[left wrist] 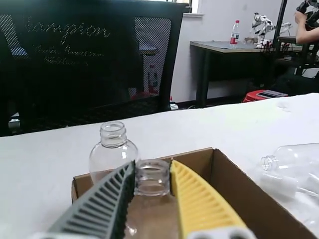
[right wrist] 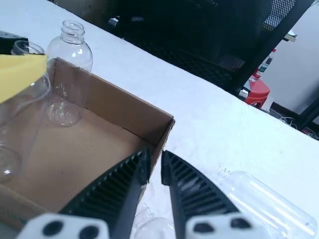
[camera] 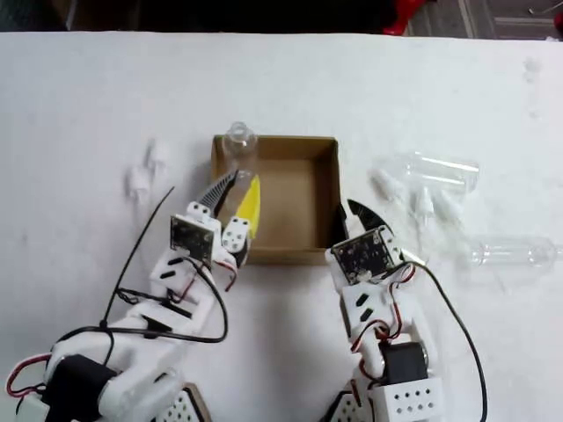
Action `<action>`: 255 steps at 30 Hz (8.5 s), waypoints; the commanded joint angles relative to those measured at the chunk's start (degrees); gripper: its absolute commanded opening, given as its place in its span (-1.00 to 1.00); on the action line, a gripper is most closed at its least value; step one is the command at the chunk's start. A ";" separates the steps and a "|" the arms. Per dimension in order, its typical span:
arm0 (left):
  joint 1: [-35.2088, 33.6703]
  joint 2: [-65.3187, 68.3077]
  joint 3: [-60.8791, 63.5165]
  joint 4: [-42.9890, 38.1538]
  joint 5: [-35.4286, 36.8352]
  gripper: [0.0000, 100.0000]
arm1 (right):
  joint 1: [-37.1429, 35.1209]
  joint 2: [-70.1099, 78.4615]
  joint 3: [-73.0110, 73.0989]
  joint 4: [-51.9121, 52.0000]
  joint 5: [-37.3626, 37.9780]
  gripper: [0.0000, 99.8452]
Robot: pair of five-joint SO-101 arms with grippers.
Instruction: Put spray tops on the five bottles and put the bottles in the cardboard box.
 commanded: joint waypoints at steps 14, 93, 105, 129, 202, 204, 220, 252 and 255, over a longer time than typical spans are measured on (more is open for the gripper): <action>-2.24 -0.48 0.62 -2.99 -0.53 -0.96 | 0.66 -0.22 0.53 -1.54 0.70 -0.95; -2.59 -0.57 5.19 -11.52 2.20 -0.78 | 0.66 -0.22 0.53 -1.54 0.70 -0.95; -3.47 -0.48 3.87 -9.23 -2.55 -0.77 | 0.66 -0.22 0.53 -1.54 0.70 -0.95; -5.23 -0.48 0.09 0.97 4.66 -0.58 | 0.66 -0.22 0.53 -1.54 0.70 -0.95; -21.14 -4.44 -126.68 160.79 15.56 -0.80 | 0.57 -0.22 0.53 -1.36 0.70 -0.94; -21.85 1.63 -128.62 161.58 12.92 -0.80 | 0.57 -0.22 0.53 -1.36 0.70 -0.94; -19.91 14.99 -109.80 159.74 -0.09 -0.80 | 0.66 -0.22 0.53 -1.45 0.70 -0.94; -16.40 2.15 -83.08 139.96 7.47 -0.94 | 0.57 -0.31 0.53 -1.54 0.70 -0.94; -14.46 -4.26 -74.46 132.75 7.47 -0.94 | 0.57 -0.31 0.53 -1.54 0.70 -0.94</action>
